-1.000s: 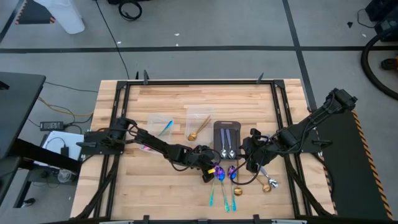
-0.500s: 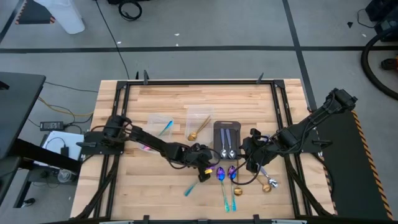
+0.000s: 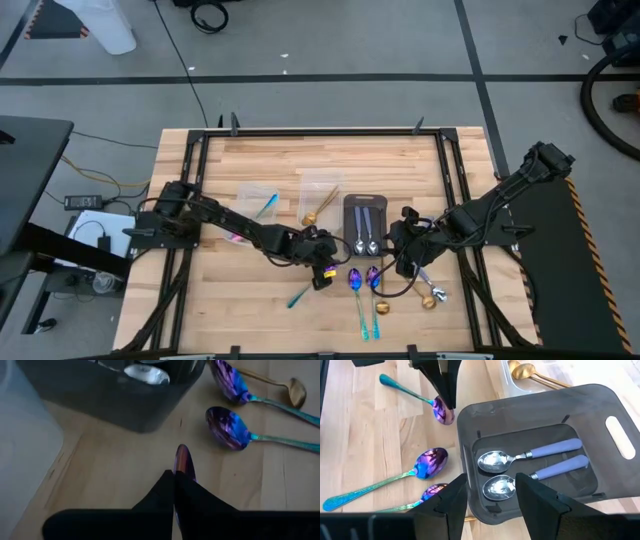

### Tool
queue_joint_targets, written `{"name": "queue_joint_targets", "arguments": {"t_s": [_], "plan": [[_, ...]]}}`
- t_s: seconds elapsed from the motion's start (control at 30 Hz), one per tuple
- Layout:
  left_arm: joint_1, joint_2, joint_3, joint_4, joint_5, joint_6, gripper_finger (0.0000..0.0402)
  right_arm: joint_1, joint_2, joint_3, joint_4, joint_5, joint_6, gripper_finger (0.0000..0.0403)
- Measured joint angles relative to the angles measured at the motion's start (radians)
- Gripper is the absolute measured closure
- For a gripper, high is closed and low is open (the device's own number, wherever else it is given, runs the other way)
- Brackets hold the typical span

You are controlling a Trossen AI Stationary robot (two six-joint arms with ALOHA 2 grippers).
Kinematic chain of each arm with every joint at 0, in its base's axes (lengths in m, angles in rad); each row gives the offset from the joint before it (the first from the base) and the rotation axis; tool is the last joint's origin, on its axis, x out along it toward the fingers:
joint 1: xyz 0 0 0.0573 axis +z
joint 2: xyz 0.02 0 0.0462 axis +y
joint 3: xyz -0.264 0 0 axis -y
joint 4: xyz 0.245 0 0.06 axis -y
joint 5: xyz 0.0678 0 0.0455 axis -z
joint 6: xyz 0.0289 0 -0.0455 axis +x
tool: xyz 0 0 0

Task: Sort silverware by color (type)
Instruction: Put the blue spoon into the left transparent bin

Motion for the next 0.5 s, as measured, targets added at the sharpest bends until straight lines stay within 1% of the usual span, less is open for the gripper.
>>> {"name": "queue_joint_targets", "arguments": {"t_s": [0.23,0.3,0.5], "plan": [[0.000,-0.037,0.003,0.038,0.002,0.047,0.0391,0.000,0.000,0.000,0.015,0.023,0.000,0.0227],[0.002,-0.057,0.001,0.011,0.007,0.065,0.0391,0.000,0.000,0.000,0.019,0.023,-0.001,0.0227],[0.013,-0.138,0.002,0.006,0.008,0.093,0.0391,0.000,0.000,0.000,0.041,0.027,-0.014,0.0227]]}}
